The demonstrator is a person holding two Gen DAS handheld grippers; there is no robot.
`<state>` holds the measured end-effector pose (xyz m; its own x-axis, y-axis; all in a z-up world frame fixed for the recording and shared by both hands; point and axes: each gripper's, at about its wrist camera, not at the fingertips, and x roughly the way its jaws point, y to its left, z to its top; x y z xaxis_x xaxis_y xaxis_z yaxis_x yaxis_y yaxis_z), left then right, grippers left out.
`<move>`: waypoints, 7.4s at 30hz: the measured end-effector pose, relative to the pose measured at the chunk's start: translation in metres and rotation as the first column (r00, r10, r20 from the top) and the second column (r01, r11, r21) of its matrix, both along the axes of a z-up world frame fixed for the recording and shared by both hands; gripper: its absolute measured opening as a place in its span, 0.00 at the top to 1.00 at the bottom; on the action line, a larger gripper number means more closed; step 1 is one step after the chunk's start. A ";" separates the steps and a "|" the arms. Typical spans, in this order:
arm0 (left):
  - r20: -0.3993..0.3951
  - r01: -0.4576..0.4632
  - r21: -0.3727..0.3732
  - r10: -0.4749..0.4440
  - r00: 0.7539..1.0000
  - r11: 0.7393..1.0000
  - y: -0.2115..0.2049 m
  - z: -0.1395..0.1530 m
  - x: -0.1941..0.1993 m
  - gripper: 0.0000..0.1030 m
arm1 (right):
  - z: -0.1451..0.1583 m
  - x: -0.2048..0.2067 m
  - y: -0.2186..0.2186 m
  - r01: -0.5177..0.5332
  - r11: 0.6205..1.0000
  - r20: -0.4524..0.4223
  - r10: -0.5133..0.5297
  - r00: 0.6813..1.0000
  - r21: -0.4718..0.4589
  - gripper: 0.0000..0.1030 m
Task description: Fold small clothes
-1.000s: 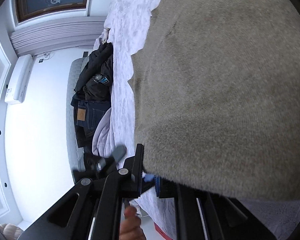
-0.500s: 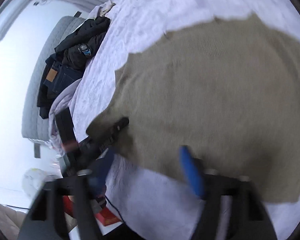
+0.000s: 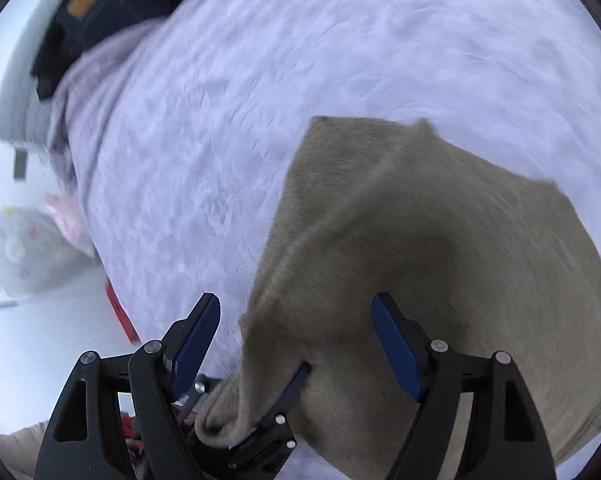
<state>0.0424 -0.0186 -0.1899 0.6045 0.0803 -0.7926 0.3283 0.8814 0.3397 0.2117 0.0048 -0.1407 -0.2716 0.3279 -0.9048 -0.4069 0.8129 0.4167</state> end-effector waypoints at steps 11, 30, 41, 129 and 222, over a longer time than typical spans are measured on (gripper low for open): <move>0.014 0.010 0.020 -0.010 1.000 1.000 -0.002 -0.005 -0.003 0.86 | -0.065 -0.021 0.096 -0.338 0.849 -0.056 0.346 0.936 -0.405 0.21; 0.131 0.204 -0.158 -0.184 0.974 0.966 -0.068 0.099 -0.018 0.86 | 0.056 -0.029 -0.134 0.225 0.924 0.107 -0.269 0.957 0.309 0.86; 0.147 0.478 -0.127 -0.461 0.875 0.869 -0.199 0.103 -0.047 0.86 | 0.097 -0.089 -0.304 0.390 0.773 0.197 -0.540 0.818 0.501 0.86; -0.355 -0.029 -0.264 -0.069 0.932 0.964 -0.120 0.017 0.044 0.00 | 0.040 -0.202 -0.396 0.631 0.691 0.225 -0.717 0.660 0.353 0.84; -0.585 -0.040 -0.567 -0.368 0.723 0.823 -0.135 -0.018 0.086 0.00 | -0.060 -0.112 -0.428 0.608 0.596 -0.107 -0.662 0.742 0.525 0.20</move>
<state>0.1284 -0.1536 -0.2075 -0.1124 -0.4996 -0.8589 0.4363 0.7518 -0.4944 0.1001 -0.4230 -0.2003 0.2541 0.7863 -0.5632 0.0740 0.5648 0.8219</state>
